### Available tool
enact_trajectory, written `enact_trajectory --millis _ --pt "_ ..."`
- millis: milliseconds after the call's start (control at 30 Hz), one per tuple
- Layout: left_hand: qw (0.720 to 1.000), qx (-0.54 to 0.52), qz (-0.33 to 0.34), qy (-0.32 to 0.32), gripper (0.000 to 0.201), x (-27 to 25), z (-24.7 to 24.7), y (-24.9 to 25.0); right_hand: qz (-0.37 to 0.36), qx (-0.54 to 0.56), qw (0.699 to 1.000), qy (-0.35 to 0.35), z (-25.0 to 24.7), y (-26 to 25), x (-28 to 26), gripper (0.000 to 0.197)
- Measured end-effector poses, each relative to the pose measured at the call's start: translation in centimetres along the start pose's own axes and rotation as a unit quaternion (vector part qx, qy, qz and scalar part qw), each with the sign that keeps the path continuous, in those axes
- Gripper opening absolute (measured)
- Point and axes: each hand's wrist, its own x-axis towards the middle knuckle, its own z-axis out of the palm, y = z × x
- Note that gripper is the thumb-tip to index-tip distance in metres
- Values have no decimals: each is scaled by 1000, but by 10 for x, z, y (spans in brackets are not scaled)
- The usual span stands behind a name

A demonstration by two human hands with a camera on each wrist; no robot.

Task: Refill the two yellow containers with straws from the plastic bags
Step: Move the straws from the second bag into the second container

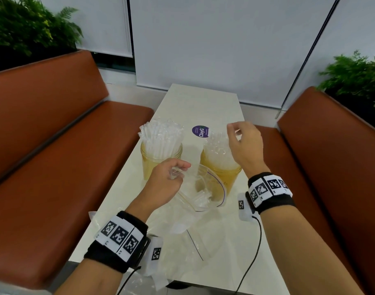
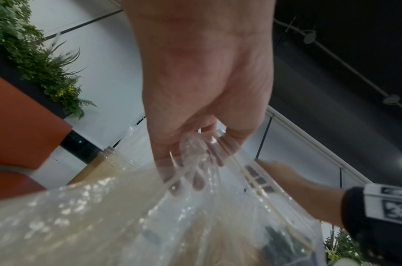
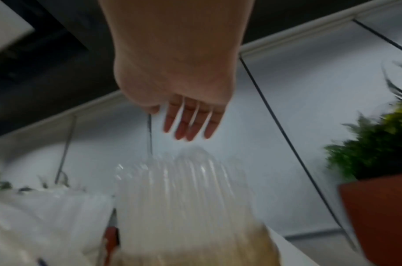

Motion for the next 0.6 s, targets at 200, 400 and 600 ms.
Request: enact_trajectory --millis 200,400,600 --pt "999 30 14 -20 61 0 -2 5 -57 -41 861 -504 -8 -67 -38 16" --pt "996 42 41 -62 69 -5 1 10 -70 -178 760 -621 38 -76 -92 68" --pt "988 86 85 -92 74 -12 3 14 -88 -256 720 -639 46 -86 -104 44"
